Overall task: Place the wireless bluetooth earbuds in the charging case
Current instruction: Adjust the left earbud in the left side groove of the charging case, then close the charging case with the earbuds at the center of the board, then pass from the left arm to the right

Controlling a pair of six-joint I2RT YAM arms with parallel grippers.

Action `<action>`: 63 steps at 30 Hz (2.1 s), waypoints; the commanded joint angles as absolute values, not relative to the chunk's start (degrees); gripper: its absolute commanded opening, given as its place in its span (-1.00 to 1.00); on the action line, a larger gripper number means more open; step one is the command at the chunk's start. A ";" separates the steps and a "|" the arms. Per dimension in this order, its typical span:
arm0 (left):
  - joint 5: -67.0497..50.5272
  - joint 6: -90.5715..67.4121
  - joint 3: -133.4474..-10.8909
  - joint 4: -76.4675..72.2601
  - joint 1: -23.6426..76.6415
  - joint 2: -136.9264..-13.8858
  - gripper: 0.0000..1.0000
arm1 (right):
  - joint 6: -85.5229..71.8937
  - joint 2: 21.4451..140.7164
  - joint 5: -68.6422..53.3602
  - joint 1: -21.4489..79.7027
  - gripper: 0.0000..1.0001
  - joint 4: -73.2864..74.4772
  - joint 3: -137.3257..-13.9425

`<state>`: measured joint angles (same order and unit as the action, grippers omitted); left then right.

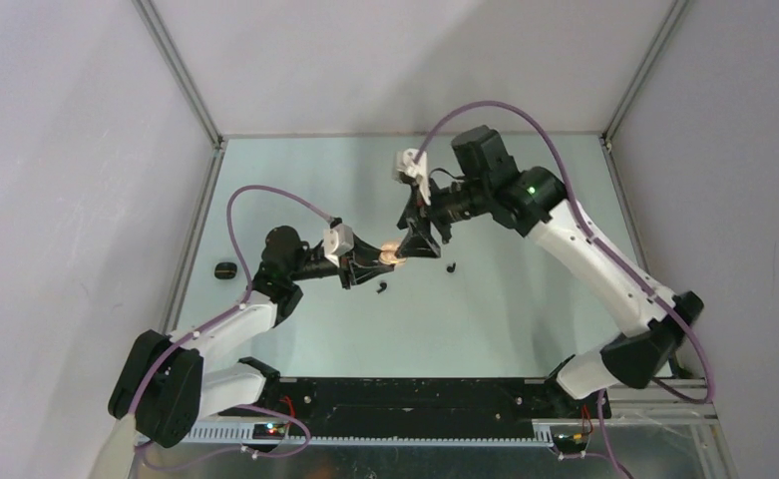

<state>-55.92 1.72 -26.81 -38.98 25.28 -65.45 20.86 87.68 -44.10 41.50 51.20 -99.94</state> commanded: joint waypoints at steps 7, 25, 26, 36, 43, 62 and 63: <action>-59.64 -1.79 -29.47 -44.15 25.49 -64.35 -1.00 | 39.43 83.41 -41.33 40.25 0.63 36.66 -82.75; -55.70 -4.71 -31.09 -43.66 24.82 -67.94 -1.00 | 47.01 76.14 -23.55 53.65 0.74 39.92 -75.99; -55.87 -5.53 -31.06 -44.11 24.62 -68.23 -1.00 | 46.87 75.73 -22.50 54.74 0.77 39.56 -75.61; -57.76 -10.35 -31.66 -46.77 24.40 -69.01 -1.00 | 46.91 76.49 -3.34 56.25 0.99 23.93 -68.80; -59.49 -21.80 -33.34 -53.45 23.46 -73.93 -1.00 | 48.83 77.22 7.83 58.69 0.99 11.72 -64.13; -64.63 -31.18 -34.96 -59.90 21.88 -79.46 -1.00 | 56.05 76.21 12.34 60.81 0.12 10.53 -61.34; -64.57 -31.19 -34.97 -59.80 21.84 -79.45 -1.00 | 56.19 76.05 11.96 60.81 0.04 10.89 -61.35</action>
<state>-63.37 -30.17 -32.82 -57.39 22.41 -79.24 54.63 78.11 12.14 60.40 10.35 -61.19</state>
